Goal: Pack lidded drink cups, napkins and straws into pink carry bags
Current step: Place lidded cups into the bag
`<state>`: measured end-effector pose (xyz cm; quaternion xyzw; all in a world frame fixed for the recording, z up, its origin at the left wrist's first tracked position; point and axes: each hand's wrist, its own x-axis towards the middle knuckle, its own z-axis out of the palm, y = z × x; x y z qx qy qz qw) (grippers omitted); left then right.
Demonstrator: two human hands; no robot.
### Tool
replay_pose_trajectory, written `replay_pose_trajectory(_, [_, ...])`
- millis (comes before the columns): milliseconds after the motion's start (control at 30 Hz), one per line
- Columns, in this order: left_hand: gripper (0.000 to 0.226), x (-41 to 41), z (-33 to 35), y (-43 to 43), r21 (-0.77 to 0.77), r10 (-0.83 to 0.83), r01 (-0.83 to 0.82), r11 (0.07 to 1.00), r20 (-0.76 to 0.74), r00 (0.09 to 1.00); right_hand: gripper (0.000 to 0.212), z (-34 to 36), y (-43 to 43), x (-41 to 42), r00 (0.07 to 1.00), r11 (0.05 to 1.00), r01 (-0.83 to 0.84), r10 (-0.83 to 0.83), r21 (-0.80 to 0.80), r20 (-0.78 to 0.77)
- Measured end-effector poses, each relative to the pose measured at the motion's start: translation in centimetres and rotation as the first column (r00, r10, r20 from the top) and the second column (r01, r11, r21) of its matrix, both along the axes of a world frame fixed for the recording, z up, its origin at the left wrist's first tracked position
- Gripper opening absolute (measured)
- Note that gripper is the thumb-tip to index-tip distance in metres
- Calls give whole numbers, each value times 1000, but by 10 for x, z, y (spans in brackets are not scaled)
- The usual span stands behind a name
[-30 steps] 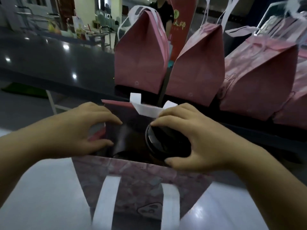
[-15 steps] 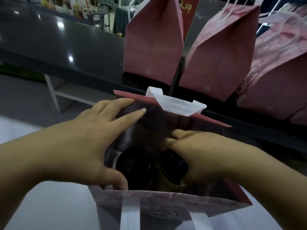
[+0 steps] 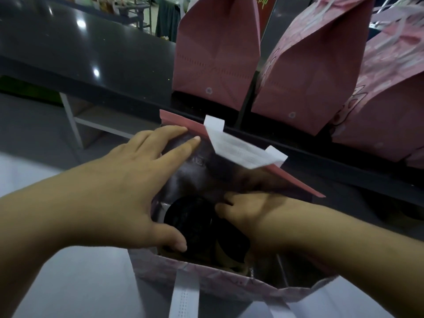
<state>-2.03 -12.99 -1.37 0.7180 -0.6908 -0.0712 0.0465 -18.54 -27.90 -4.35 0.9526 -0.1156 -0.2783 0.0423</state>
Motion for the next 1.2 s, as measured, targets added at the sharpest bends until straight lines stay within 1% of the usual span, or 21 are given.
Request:
replay_pose_trajectory(167, [120, 10, -8, -2, -155, -34, 25, 988, -57, 998, 72, -10, 6, -6, 996, 996, -77, 75, -51, -37])
replay_pose_trajectory(300, [110, 10, -6, -7, -203, -51, 31, 979, -92, 994, 65, -3, 7, -11, 993, 989, -116, 114, -93, -31])
replay_pose_trajectory(400, [102, 10, -4, -9, -197, -55, 39, 980, -74, 996, 51, 15, 10, -20, 990, 989, -102, 111, -103, 91])
replay_pose_trajectory(467, [99, 11, -1, -11, -230, -35, 27, 973, -33, 999, 45, 31, 14, -27, 976, 990, -93, 112, -109, 185])
replay_pose_trajectory(533, [88, 8, 7, -11, -267, -13, 4, 964, -30, 999, 39, 50, 18, -38, 956, 993, -56, 83, -103, 281])
replay_pose_trajectory(600, [74, 1, 16, -10, -346, -37, 21, 938, -38, 999, 36, 67, 20, -55, 916, 995, -2, 41, -98, 398])
replay_pose_trajectory(667, [58, -14, 25, -11, -451, -99, 78, 889, -23, 995, 34, 85, 23, -81, 850, 996, 66, -24, -62, 526])
replay_pose_trajectory(767, [42, -55, 37, -16, -555, -181, 138, 820, -24, 983, 31, 101, 28, -133, 705, 987, 156, -130, 27, 697])
replay_pose_trajectory(833, [41, -94, 40, -21, -577, -217, 164, 800, -24, 976, 32, 103, 30, -176, 616, 978, 198, -180, 70, 767])
replay_pose_trajectory(900, [43, -140, 37, -27, -593, -270, 197, 781, -36, 962, 32, 97, 33, -222, 556, 959, 254, -252, 127, 792])
replay_pose_trajectory(1000, [45, -217, 24, -34, -571, -339, 239, 785, -74, 938, 32, 80, 36, -295, 513, 920, 341, -355, 194, 781])
replay_pose_trajectory(1100, [47, -293, -1, -45, -530, -380, 243, 813, -164, 910, 32, 55, 37, -369, 502, 875, 431, -437, 223, 746])
replay_pose_trajectory(1200, [47, -365, -33, -61, -479, -413, 266, 837, -233, 880, 31, 28, 36, -438, 460, 803, 536, -536, 260, 708])
